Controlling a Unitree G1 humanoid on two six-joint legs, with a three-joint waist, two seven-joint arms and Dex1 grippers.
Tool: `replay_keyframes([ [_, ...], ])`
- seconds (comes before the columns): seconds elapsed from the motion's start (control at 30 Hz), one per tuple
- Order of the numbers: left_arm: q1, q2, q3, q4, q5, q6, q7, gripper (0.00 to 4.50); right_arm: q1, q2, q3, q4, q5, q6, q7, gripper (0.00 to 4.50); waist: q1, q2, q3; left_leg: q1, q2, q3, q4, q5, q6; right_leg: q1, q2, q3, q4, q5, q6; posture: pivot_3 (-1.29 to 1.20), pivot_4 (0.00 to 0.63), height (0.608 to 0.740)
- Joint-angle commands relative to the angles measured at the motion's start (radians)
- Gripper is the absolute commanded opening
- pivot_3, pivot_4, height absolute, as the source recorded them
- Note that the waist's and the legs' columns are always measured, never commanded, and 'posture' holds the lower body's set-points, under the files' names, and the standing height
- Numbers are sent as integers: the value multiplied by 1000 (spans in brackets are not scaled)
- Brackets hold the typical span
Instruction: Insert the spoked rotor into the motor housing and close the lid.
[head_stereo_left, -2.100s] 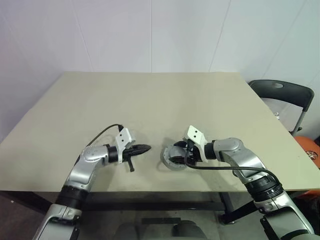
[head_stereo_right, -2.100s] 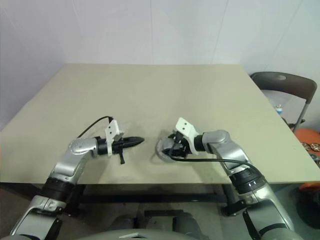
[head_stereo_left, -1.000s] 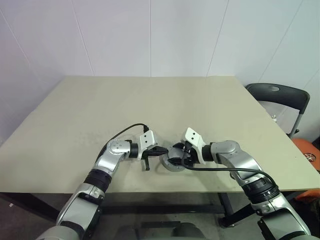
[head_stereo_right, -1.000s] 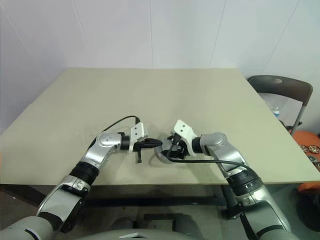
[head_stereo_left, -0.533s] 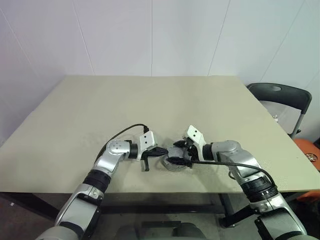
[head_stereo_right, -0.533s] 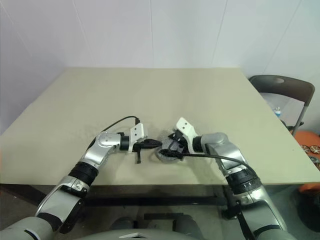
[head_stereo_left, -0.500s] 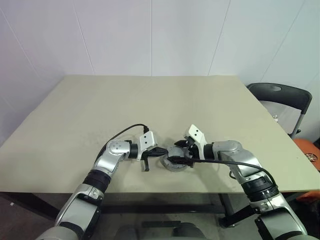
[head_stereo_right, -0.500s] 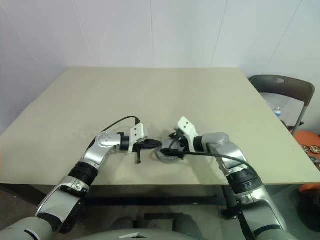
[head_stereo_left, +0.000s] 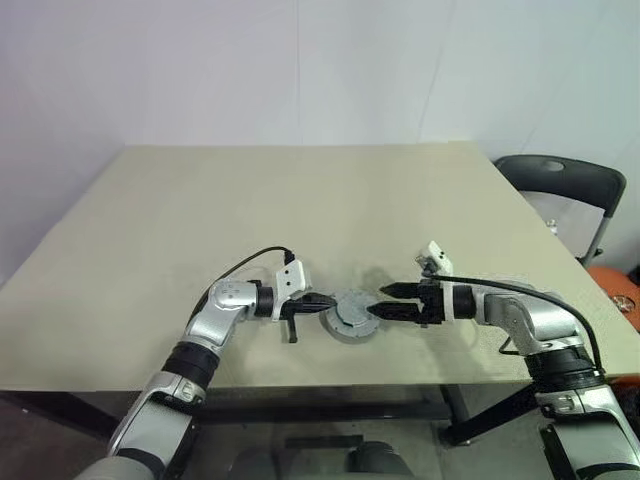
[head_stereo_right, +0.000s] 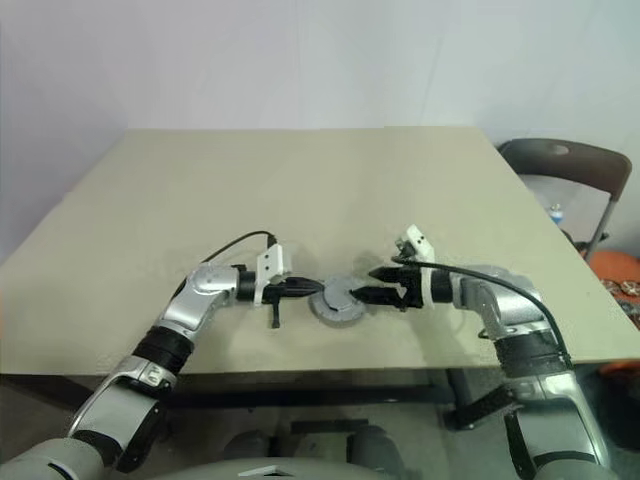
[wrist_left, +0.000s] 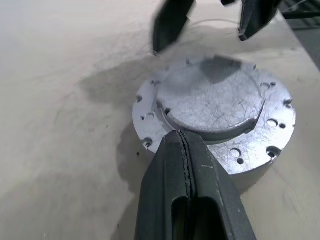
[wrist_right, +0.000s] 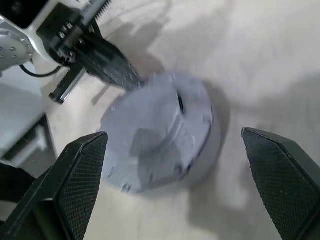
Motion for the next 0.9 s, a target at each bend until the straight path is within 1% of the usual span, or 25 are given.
replay_keyframes([
  [0.03,34,-21,-78,30,40,36,-30,0,12,-21,-8,-21,50,67,24,4478,-1,-2,0,3,2,10,4,-5,2,-2,4,11,-1,1,-1,0,0,740],
  [0.07,35,-21,-77,30,41,36,-31,0,17,-22,-7,-14,54,78,23,4478,-3,-2,0,10,2,23,4,-11,5,-1,4,23,-1,1,-1,0,0,740],
  [0.1,35,-21,-77,29,41,36,-31,0,18,-18,-11,-2,54,85,15,4478,-7,-3,0,13,2,32,5,-15,8,-1,4,30,-3,1,-2,0,0,740],
  [0.13,35,-21,-77,29,43,35,-31,0,19,-14,-12,6,53,84,11,4478,-9,-3,0,14,2,41,6,-18,12,-2,4,38,-5,2,-2,0,0,740],
  [0.17,35,-20,-76,29,43,34,-32,0,18,-7,-8,13,47,85,-1,4478,-12,0,-2,15,2,50,6,-21,17,-4,3,45,-9,3,-6,0,0,740],
  [0.2,34,-20,-76,30,44,34,-32,0,18,-1,-2,18,41,85,-14,4478,-26,-1,-2,11,-2,45,8,-24,22,6,1,45,-18,4,-5,0,0,740],
  [0.23,34,-20,-75,30,45,34,-33,0,17,3,3,21,38,86,-22,4478,-32,-1,-2,10,-6,38,14,-28,29,11,0,45,-21,4,-5,0,0,740],
  [0.3,33,-19,-74,30,46,34,-33,0,23,23,15,-11,59,108,-26,4478,-34,-3,-3,7,-7,32,27,-40,35,19,0,44,-23,3,-3,0,0,740],
  [0.43,30,-18,-74,33,49,30,-34,0,20,79,24,-68,97,155,-51,4478,-34,-4,-4,-2,-14,24,34,-45,41,21,-1,42,-24,0,2,0,0,740],
  [0.47,30,-17,-75,33,49,29,-33,0,19,91,24,-80,105,164,-56,4478,-33,-4,-4,-6,-14,22,38,-46,42,21,-1,41,-20,0,3,0,0,740],
  [0.6,21,-13,-79,42,57,24,-32,0,-6,148,2,-123,166,231,-66,4478,-33,-4,-4,-6,-14,17,39,-46,41,21,0,37,-17,-2,6,0,0,740],
  [0.73,12,-11,-80,52,59,18,-30,0,-43,244,-51,-117,217,308,-127,4478,-38,-4,-4,-6,-14,11,40,-45,40,23,1,34,-13,-2,6,0,0,740],
  [0.83,9,-10,-79,57,63,13,-26,0,-57,286,-84,-111,231,320,-156,4478,-46,-4,-4,-6,-15,4,41,-44,38,24,3,31,-12,-2,6,0,0,740],
  [0.9,8,-10,-75,60,66,10,-25,0,-62,290,-86,-100,225,313,-168,4478,-45,-3,-3,-6,-15,-1,41,-43,38,26,3,27,-12,-3,8,0,0,740],
])
